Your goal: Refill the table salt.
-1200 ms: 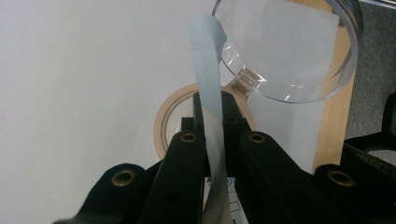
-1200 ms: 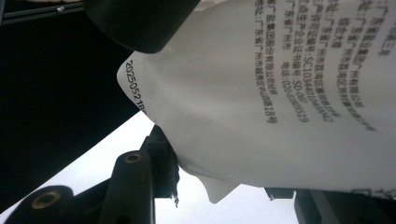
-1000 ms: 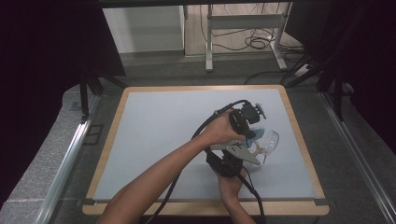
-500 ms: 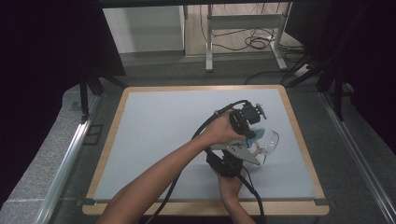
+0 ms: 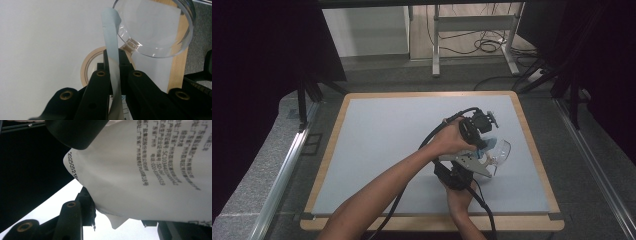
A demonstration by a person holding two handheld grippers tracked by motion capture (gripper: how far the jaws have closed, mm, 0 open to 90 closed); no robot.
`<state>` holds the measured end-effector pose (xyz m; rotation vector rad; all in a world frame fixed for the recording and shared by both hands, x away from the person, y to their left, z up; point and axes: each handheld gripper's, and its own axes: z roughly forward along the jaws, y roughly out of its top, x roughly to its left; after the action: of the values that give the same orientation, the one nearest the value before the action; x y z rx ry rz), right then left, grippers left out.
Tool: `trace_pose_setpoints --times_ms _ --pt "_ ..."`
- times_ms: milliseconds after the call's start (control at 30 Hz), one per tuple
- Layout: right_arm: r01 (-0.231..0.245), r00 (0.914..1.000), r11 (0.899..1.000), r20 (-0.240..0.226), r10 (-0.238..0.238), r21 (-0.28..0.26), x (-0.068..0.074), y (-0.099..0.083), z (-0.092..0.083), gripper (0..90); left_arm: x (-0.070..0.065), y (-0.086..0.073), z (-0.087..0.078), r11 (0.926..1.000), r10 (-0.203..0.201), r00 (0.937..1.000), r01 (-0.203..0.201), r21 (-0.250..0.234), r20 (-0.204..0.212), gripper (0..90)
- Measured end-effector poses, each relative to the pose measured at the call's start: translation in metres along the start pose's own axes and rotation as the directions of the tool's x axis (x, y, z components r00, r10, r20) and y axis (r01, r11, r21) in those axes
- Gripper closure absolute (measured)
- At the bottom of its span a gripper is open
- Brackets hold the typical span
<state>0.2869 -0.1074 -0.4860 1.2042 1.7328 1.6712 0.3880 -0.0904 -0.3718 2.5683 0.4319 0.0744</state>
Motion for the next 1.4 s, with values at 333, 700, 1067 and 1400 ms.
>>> trace_pose_setpoints --times_ms 333,700,1067,1400 --pt "-0.003 1.0 1.0 0.002 0.003 -0.002 -0.0014 0.0013 -0.0006 55.8 0.0003 0.0018 -0.0003 1.0 0.003 1.0 -0.003 0.0 -0.001 90.0" --pt "-0.004 1.0 1.0 -0.002 0.004 0.001 -0.0026 0.0015 0.0005 55.8 0.0016 0.002 0.0008 1.0 0.001 1.0 -0.001 0.003 0.001 90.0" --pt "-0.022 0.9997 1.0 -0.008 0.023 0.002 -0.0026 0.0021 0.0018 55.9 0.0028 0.0018 0.0016 0.9999 -0.005 1.0 0.005 0.012 -0.004 90.0" --pt "-0.015 0.9998 1.0 -0.012 0.015 0.003 -0.0024 0.0014 0.0037 55.9 0.0051 0.0 0.0015 0.9999 -0.011 0.9999 0.011 0.009 -0.003 90.0"
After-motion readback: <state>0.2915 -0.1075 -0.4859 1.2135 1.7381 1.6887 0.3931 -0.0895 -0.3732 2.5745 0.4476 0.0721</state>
